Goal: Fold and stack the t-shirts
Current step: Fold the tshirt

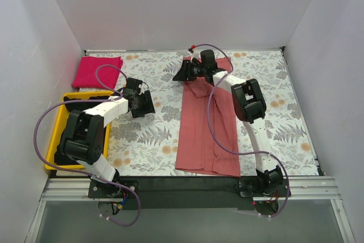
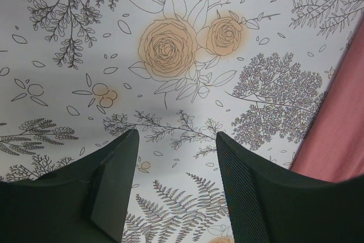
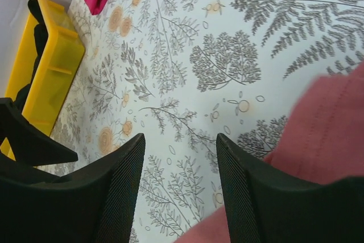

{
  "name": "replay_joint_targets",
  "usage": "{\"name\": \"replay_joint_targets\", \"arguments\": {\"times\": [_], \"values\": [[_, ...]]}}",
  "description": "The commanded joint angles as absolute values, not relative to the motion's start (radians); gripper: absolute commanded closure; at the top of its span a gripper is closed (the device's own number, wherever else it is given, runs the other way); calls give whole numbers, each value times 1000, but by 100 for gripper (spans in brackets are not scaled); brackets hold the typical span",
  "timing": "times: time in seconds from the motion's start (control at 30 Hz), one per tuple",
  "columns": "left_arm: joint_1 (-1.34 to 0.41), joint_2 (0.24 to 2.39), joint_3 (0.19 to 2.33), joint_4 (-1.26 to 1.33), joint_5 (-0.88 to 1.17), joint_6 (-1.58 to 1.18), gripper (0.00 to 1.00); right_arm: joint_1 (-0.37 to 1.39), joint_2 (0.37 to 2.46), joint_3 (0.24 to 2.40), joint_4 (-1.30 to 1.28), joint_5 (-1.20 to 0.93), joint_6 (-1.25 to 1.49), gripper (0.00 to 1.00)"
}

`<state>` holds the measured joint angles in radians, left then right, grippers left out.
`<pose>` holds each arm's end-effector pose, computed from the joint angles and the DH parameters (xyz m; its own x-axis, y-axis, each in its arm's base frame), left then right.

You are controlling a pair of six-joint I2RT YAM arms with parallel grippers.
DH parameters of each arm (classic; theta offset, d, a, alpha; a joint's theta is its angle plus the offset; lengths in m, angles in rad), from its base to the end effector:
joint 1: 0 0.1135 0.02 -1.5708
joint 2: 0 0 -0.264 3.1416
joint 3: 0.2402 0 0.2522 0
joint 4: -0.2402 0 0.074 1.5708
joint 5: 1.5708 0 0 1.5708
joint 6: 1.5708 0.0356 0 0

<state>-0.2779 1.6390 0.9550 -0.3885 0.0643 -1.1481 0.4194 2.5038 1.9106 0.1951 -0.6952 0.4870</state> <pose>0.3053 -0.0895 0.1724 -0.6231 -0.7686 -0.1446 -0.6459 0.6100 -0.4590 0.5042 0.2497 0.1442 -0.7116 0.0762 -0.6984 -0.5872 0.4812 0.6508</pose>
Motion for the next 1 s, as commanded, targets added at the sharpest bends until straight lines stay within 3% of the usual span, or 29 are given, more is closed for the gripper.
{"name": "replay_joint_targets", "arguments": {"times": [0.0,0.3,0.4,0.67,0.97], "values": [[-281,1611,969,-385,67,-1137,44,414,2378,1898,216,-703,442,39],[-281,1600,968,-380,77,-1137,44,381,2166,1665,166,-539,344,41],[-281,1594,966,-373,80,-1135,44,361,2139,1608,135,-537,342,50],[-288,1566,942,-325,173,-1126,44,305,1910,1292,123,-466,301,53],[-477,1522,914,-351,333,-1253,47,265,1623,1028,-63,-450,268,55]]}}
